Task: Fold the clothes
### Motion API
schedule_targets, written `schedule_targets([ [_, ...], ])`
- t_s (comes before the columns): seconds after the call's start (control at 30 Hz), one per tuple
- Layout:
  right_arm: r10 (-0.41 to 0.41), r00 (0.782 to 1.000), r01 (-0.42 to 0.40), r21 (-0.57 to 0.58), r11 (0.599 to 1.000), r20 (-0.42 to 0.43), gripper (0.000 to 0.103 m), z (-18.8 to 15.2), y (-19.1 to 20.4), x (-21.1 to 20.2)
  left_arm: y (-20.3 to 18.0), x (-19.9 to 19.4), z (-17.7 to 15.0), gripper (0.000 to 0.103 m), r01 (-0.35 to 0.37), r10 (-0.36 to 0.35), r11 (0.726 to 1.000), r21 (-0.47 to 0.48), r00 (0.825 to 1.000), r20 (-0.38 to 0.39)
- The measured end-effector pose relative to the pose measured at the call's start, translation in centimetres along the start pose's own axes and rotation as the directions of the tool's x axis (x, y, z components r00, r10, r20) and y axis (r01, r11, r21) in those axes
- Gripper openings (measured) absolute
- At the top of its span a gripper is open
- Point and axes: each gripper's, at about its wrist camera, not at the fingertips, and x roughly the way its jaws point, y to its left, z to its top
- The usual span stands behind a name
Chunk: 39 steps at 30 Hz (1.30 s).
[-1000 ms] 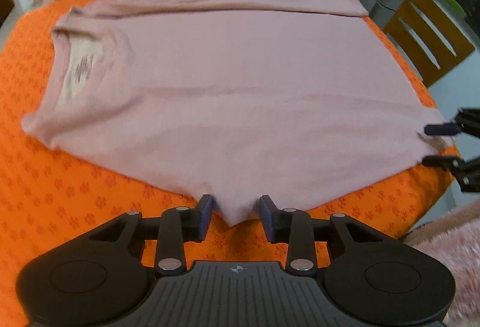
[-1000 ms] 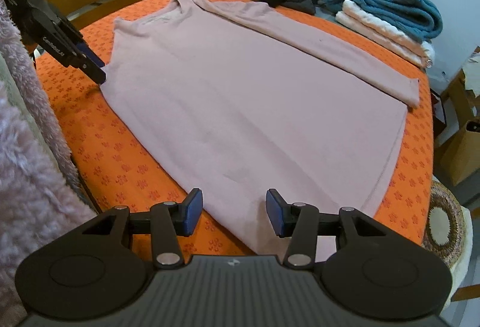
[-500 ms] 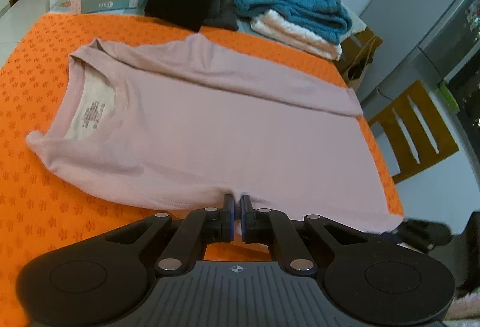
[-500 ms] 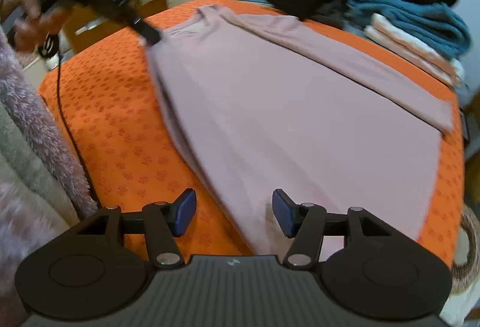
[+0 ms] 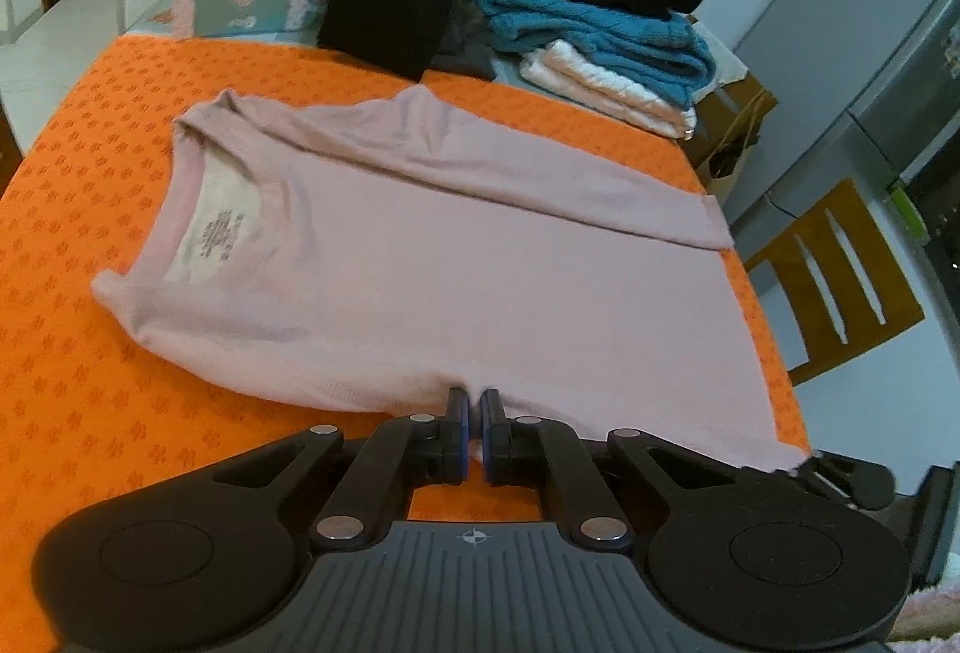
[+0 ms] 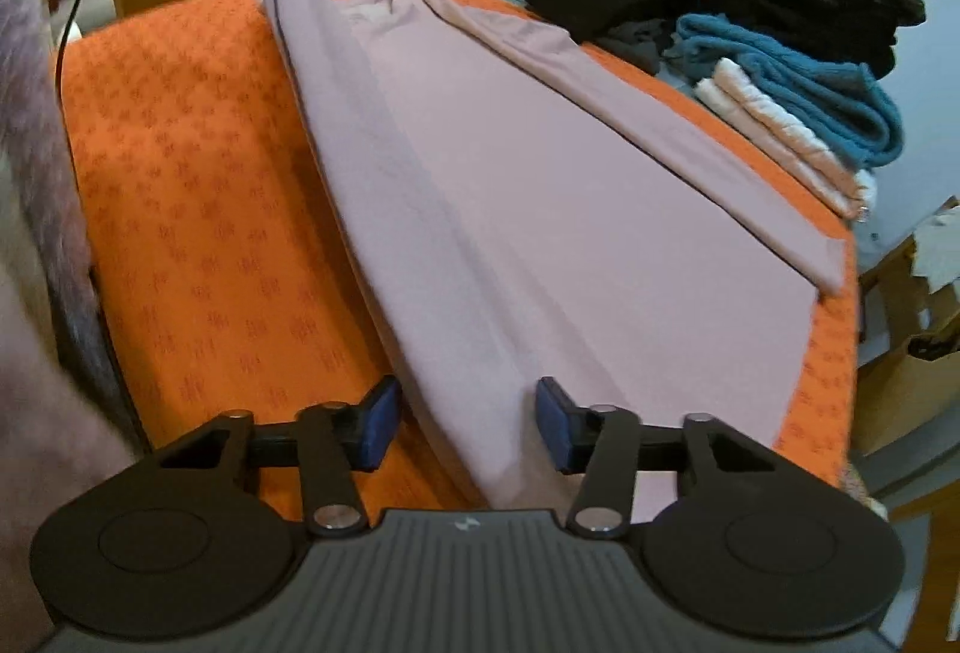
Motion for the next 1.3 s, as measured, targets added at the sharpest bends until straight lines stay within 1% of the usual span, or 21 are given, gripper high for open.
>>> schedule_targets([
  [0.03,-0.011,1.0,0.011,-0.017,1.0,-0.004,0.046,-0.4,-0.1,-0.4,0.2,0.0,-0.1,0.006,-0.004,0.004,1.0,-0.006,1.0,-0.004],
  [0.07,-0.025,1.0,0.024,-0.041,0.999,-0.011,0.041,-0.9,-0.1,-0.7,0.3,0.1,-0.4,0.006,-0.009,0.009,1.0,-0.008,1.0,-0.009],
  [0.13,-0.044,0.999,0.042,-0.084,0.996,-0.029,0.036,-1.6,-0.2,-1.0,0.4,0.1,-0.8,0.006,-0.012,0.012,1.0,-0.013,1.0,-0.02],
  [0.17,-0.05,0.998,0.046,-0.099,0.994,-0.036,0.02,-1.9,-0.3,-1.1,0.5,0.1,-1.0,0.006,-0.014,0.014,1.0,-0.014,1.0,-0.025],
  [0.2,-0.055,0.998,0.05,-0.11,0.993,-0.042,0.009,-2.1,-0.3,-1.2,0.5,0.1,-1.1,0.006,-0.017,0.016,1.0,-0.015,0.999,-0.028],
  [0.23,-0.059,0.997,0.054,-0.116,0.992,-0.044,0.006,-2.2,-0.4,-1.4,0.4,0.1,-1.3,0.006,-0.019,0.019,1.0,-0.016,0.999,-0.032],
  [0.4,-0.07,0.997,0.066,-0.104,0.992,-0.03,0.005,-0.9,-1.1,-3.3,0.2,-0.4,-1.7,0.006,-0.03,0.029,0.999,-0.027,0.999,-0.031],
  [0.53,-0.082,0.997,0.08,-0.092,0.993,-0.016,0.005,0.6,-2.3,-4.5,-0.2,-0.9,-1.0,0.006,-0.037,0.038,0.999,-0.024,0.999,0.005],
  [0.67,-0.085,0.996,0.083,-0.076,0.994,-0.025,0.005,1.7,-4.0,-4.2,-0.8,-0.7,0.3,0.006,-0.05,0.051,0.998,-0.026,0.997,0.049],
  [0.87,-0.127,0.992,0.126,-0.045,0.991,-0.02,0.005,3.1,-7.2,-2.4,-1.5,0.7,2.8,0.006,-0.07,0.074,0.996,-0.048,0.993,0.095],
  [1.0,-0.144,0.989,0.143,-0.044,0.989,-0.029,0.005,4.4,-9.4,-0.5,-1.8,2.5,5.0,0.006,-0.1,0.105,0.994,-0.045,0.987,0.119],
  [1.13,-0.129,0.99,0.126,-0.049,0.991,-0.061,0.005,5.8,-11.6,1.8,-1.7,4.7,7.2,0.006,-0.129,0.134,0.99,-0.05,0.985,0.11],
  [1.3,-0.079,0.991,0.073,-0.057,0.996,-0.109,0.005,7.3,-14.2,5.1,-0.8,8.3,9.2,0.006,-0.174,0.179,0.981,-0.088,0.983,0.05],
])
